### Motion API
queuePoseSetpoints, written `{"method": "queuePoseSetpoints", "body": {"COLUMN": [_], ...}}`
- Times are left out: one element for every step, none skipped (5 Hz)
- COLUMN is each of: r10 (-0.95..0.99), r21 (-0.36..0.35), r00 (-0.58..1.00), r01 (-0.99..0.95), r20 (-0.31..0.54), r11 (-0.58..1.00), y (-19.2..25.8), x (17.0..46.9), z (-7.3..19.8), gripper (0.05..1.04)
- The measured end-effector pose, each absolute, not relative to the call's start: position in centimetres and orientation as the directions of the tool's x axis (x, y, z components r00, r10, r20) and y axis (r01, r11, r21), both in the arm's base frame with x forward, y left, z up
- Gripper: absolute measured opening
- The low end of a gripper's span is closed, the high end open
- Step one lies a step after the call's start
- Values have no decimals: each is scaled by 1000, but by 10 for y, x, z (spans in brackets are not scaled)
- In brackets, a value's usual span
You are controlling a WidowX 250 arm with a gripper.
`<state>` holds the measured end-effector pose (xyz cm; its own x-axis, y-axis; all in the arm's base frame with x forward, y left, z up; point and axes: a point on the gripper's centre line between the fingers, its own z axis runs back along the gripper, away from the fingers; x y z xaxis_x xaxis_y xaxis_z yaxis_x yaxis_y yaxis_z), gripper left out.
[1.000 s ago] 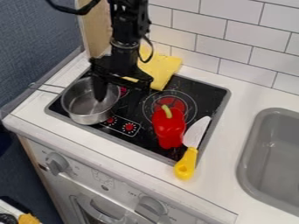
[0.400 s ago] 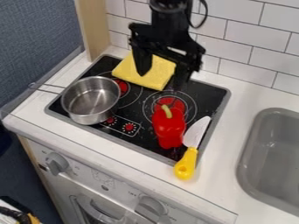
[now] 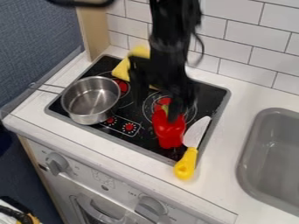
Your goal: Place the red bell pepper on top of the yellow cloth
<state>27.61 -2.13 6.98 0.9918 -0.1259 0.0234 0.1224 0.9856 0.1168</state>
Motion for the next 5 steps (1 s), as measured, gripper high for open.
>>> {"method": "queuePoseSetpoints", "body": {"r10": [-130,-157,-161,-157,-151], "r21": [87,56,47,44,38], "r00": [991,987,987,988,988], "r01": [128,158,161,156,150], "r20": [26,-11,11,14,16], "r11": [988,986,986,987,988], "y": [-28,-35,-35,-33,-30], "x": [280,278,281,282,281], "z": [61,48,48,48,51], "gripper": [991,927,855,854,850]}}
